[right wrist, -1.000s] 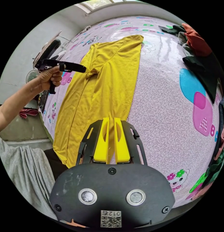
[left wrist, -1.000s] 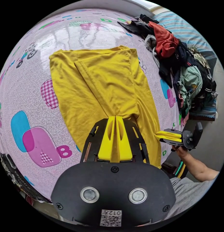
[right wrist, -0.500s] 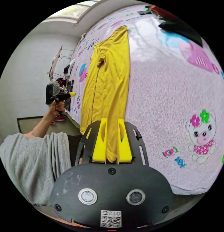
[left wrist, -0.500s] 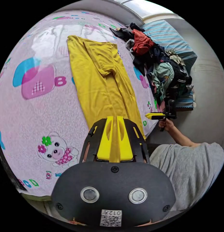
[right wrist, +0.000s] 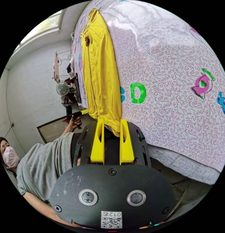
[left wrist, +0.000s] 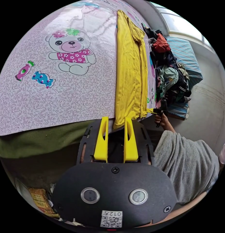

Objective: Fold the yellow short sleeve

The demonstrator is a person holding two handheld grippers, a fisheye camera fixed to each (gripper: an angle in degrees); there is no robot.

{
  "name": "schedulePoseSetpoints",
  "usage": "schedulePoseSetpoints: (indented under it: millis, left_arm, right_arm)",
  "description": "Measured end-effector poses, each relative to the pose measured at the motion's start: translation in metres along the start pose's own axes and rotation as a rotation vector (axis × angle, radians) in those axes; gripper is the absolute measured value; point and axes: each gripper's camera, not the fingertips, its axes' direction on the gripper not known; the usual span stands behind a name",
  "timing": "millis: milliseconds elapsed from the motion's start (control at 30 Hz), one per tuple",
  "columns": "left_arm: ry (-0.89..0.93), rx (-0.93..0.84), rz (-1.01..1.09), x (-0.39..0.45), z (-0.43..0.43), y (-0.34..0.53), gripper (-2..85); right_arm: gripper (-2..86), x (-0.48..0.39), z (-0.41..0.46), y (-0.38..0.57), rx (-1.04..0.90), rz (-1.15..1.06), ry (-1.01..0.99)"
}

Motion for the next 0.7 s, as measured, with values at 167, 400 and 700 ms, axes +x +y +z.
schedulePoseSetpoints:
  millis: [167, 400, 700]
  left_arm:
    - [0.024, -0.013, 0.069, -0.001, 0.01, -0.003, 9.1]
    - [-0.021, -0.091, 0.125, -0.002, 0.032, -0.008, 8.8]
    - [-0.056, -0.11, 0.135, -0.014, 0.037, -0.007, 5.9]
  right_arm:
    - [9.9, -0.073, 0.001, -0.023, -0.035, -0.016, -0.002]
    - [10.0, -0.151, 0.004, -0.038, -0.042, 0.001, 0.007]
    - [9.9, -0.226, -0.001, -0.052, -0.027, 0.084, -0.036]
